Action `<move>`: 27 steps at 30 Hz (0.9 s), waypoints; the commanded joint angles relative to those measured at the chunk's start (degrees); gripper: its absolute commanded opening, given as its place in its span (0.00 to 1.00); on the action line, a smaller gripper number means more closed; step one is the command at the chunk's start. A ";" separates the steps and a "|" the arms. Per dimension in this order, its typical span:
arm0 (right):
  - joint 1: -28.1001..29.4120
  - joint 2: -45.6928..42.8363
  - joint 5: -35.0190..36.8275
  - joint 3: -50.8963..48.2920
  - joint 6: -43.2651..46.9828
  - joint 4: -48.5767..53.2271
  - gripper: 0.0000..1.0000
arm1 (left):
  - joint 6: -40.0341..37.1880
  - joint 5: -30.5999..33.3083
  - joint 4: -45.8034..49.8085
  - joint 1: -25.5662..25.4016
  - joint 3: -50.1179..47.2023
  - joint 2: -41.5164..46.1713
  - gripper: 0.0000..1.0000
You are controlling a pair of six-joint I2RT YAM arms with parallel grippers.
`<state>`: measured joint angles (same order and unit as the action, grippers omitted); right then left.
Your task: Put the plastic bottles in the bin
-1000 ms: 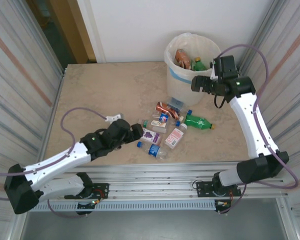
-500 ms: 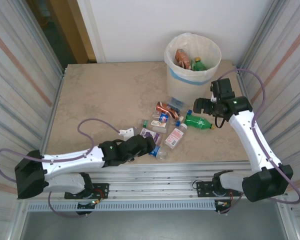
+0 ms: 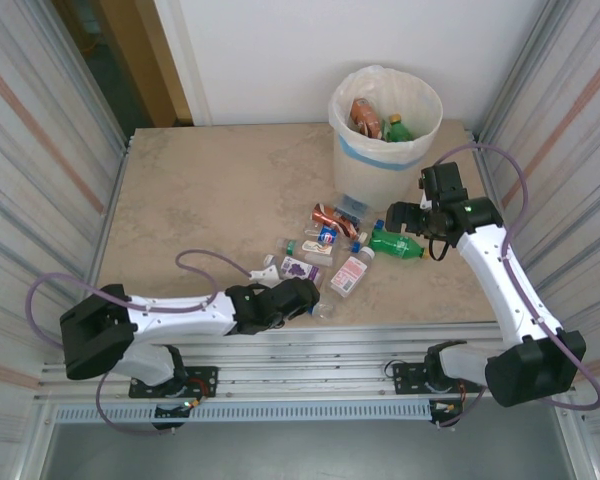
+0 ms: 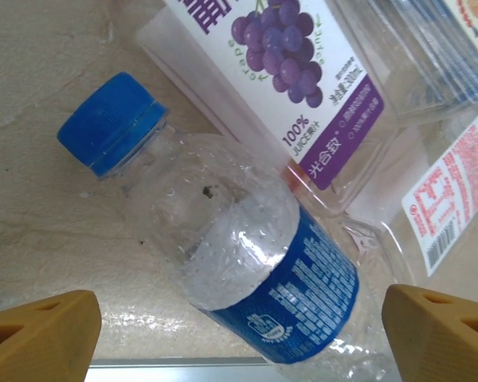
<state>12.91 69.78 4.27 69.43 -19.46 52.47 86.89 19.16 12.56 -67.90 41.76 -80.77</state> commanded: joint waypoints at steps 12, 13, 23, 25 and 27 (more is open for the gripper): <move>0.30 -1.66 -1.24 -1.40 0.62 -0.59 0.98 | 2.70 -4.07 -4.20 1.30 2.91 -6.84 0.87; 0.28 -1.72 -1.15 -1.40 0.59 -0.63 0.98 | 2.66 -4.23 -4.26 1.38 2.94 -7.14 0.86; 0.19 -1.75 -1.29 -1.67 0.57 -0.80 0.98 | 3.27 -6.40 -5.52 2.16 3.10 -9.76 0.80; 0.18 -1.82 -1.15 -1.63 0.57 -0.79 0.98 | 3.41 -6.41 -5.44 2.33 2.94 -9.84 0.77; 0.17 -1.81 -1.06 -1.58 0.57 -0.85 0.98 | 3.63 -6.30 -5.41 2.50 2.75 -9.76 0.73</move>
<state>12.91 69.56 3.03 68.23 -19.42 51.83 89.43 12.86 7.31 -65.95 43.92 -90.11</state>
